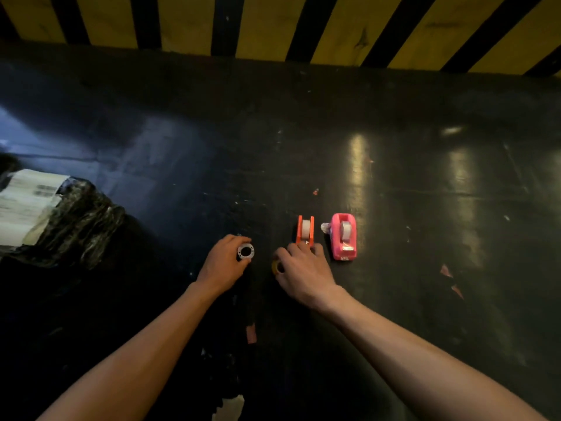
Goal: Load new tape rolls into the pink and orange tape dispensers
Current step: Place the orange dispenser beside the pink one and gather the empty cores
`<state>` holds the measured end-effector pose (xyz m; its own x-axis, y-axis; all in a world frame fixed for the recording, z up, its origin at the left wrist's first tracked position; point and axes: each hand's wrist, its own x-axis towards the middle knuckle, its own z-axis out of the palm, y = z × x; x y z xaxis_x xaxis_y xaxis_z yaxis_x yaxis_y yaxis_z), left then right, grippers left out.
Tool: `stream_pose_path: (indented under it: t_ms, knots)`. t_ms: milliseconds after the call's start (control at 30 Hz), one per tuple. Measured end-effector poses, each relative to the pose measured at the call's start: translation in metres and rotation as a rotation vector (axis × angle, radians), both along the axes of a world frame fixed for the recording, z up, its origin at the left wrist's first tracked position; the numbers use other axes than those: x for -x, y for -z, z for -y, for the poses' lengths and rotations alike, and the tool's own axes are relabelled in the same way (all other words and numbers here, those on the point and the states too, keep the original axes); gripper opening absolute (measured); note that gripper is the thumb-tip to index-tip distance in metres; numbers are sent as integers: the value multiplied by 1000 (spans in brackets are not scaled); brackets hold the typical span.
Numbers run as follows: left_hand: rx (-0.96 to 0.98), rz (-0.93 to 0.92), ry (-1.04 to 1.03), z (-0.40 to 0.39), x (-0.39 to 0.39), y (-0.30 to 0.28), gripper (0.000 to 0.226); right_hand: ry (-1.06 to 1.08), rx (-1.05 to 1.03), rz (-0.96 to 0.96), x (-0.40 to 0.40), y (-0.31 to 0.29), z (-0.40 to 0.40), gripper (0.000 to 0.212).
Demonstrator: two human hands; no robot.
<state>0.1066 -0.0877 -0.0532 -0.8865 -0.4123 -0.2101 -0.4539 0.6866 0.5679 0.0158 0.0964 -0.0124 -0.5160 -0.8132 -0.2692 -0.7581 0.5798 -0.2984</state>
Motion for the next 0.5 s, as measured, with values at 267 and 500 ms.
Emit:
stream_pose_path:
  t_ms: [267, 500]
  knots:
    - [38, 4, 1, 11, 36, 5, 49, 9, -52, -243, 45, 12, 55, 32]
    - [55, 36, 15, 11, 45, 16, 52, 51, -72, -250, 43, 32, 57, 25]
